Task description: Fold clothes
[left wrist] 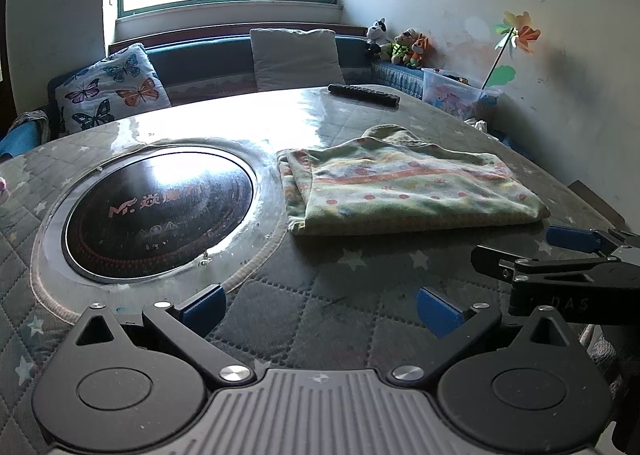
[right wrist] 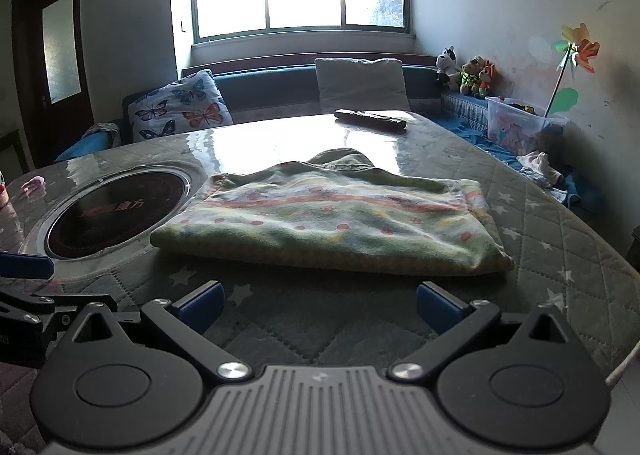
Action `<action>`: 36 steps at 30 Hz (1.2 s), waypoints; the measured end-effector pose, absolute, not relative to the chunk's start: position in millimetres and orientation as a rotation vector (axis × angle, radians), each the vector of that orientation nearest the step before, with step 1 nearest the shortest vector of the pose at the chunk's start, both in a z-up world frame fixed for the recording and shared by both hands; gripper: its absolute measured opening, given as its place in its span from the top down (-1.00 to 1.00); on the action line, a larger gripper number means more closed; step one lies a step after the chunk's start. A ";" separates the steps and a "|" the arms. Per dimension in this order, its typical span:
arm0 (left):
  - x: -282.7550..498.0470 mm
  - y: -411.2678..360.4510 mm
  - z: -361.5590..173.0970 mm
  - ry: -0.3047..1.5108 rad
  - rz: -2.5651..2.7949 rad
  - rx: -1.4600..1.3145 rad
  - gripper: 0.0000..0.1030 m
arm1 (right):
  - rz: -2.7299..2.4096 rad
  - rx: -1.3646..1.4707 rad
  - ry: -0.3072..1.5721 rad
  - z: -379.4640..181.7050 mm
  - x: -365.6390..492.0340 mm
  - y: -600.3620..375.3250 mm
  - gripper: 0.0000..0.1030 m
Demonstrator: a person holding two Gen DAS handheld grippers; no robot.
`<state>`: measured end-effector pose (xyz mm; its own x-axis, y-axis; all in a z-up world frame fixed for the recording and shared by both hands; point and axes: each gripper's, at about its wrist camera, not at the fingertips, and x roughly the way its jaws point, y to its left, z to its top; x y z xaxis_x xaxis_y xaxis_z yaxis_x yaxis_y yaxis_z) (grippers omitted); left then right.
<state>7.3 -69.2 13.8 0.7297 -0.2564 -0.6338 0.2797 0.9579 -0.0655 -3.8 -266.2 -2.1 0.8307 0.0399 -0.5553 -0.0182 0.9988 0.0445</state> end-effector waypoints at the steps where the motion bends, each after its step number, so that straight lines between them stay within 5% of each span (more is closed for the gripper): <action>1: 6.5 -69.2 13.7 0.692 -0.295 0.035 -1.00 | 0.031 0.037 0.589 -2.1 -4.5 -265.8 -1.00; 36: -6.0 -79.3 11.7 0.696 -0.293 0.061 -1.00 | 0.033 0.053 0.581 -4.6 -15.2 -265.2 -1.00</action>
